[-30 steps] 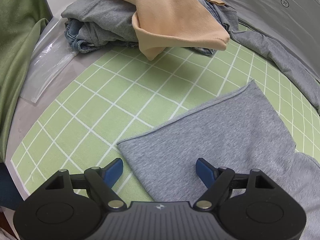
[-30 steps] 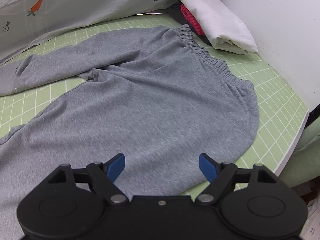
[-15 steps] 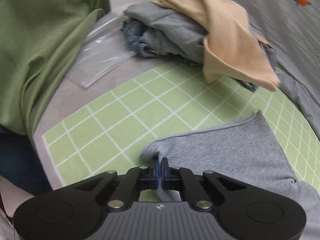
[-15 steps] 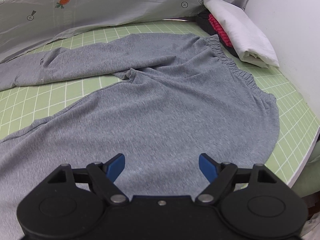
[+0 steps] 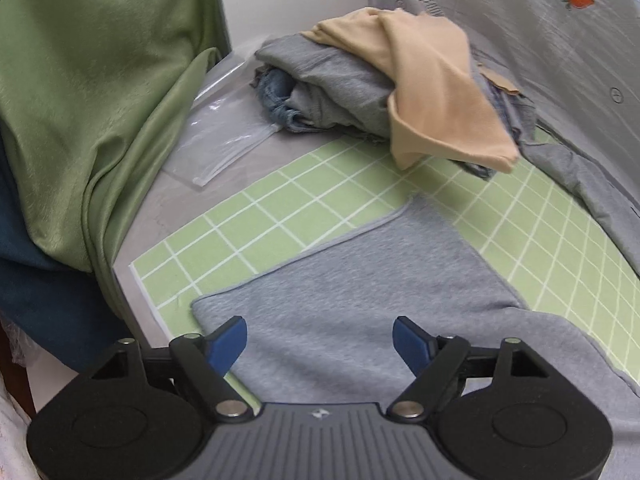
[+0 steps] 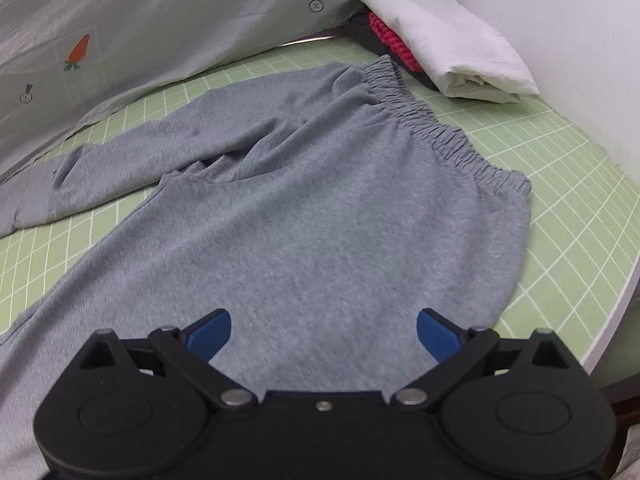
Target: Fold clothes
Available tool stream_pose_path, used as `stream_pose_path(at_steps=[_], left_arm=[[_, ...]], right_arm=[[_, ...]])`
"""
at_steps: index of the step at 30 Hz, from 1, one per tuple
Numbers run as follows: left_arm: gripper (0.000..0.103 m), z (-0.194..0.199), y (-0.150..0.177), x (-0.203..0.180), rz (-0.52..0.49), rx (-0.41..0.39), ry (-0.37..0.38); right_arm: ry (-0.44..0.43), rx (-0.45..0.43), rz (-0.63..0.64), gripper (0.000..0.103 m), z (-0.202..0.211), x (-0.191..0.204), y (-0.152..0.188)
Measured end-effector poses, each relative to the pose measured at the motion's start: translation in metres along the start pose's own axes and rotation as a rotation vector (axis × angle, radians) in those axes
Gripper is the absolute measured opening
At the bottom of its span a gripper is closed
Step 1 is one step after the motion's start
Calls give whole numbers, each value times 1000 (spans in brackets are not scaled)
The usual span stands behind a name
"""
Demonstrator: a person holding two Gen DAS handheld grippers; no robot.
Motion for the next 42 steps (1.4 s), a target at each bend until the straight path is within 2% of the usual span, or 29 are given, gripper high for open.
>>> stream_pose_path(at_steps=[5, 8, 11, 13, 14, 16, 17, 18, 19, 22, 24, 26, 28, 30, 31, 32, 33, 35, 38, 42], left_arm=[[84, 33, 17, -75, -39, -10, 76], [85, 56, 37, -114, -59, -3, 98], [85, 79, 61, -145, -76, 21, 107], [85, 93, 76, -163, -112, 33, 110], [85, 98, 83, -172, -138, 39, 109], [85, 108, 95, -186, -175, 57, 105], [85, 112, 100, -192, -186, 68, 104], [85, 116, 102, -197, -186, 75, 105], [85, 120, 103, -201, -189, 77, 106], [85, 127, 102, -212, -207, 74, 104], [85, 127, 94, -215, -215, 63, 100], [85, 127, 88, -218, -213, 55, 98], [85, 124, 82, -220, -210, 51, 98], [85, 120, 75, -219, -200, 45, 102], [85, 119, 72, -219, -195, 42, 104], [85, 117, 68, -219, -190, 39, 106], [85, 115, 65, -219, -184, 36, 109], [85, 109, 58, -218, -175, 36, 117], [85, 97, 48, -218, -180, 38, 128], [86, 70, 26, -222, -165, 44, 150]], right_arm=[[98, -51, -72, 103, -34, -78, -30], [173, -51, -135, 103, -65, -132, -41], [169, -26, -136, 103, -86, -159, -45], [139, -13, -112, 93, -95, -166, -45], [124, -7, -101, 79, -99, -169, -45], [94, 6, -77, 70, -108, -176, -46], [78, 8, -61, 56, -110, -178, -46], [58, 2, -36, 36, -107, -175, -46], [48, -2, -13, 28, -104, -174, -46], [119, 5, -27, 22, -97, -190, -44], [166, 17, -64, 22, -93, -207, -40], [193, 19, -27, 26, -91, -211, -39], [204, 18, -8, 40, -89, -210, -41], [221, -8, -7, 61, -84, -206, -47], [227, -23, -8, 66, -81, -203, -51], [230, -43, -11, 79, -77, -199, -56], [232, -64, -13, 88, -73, -194, -61], [209, -98, -17, 91, -68, -179, -71], [126, -121, -6, 103, -70, -141, -82], [36, -128, 13, 103, -81, -78, -92]])
Point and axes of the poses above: each gripper's, at about its wrist camera, not at the fingertips, and z roughly against the way its jaws point, x to its left, y to its underside, the point moved 7 cm from there along -z, roughly the way its jaws point, and after that the axes turned 13 degrees about -x, right-handed, at the moved point
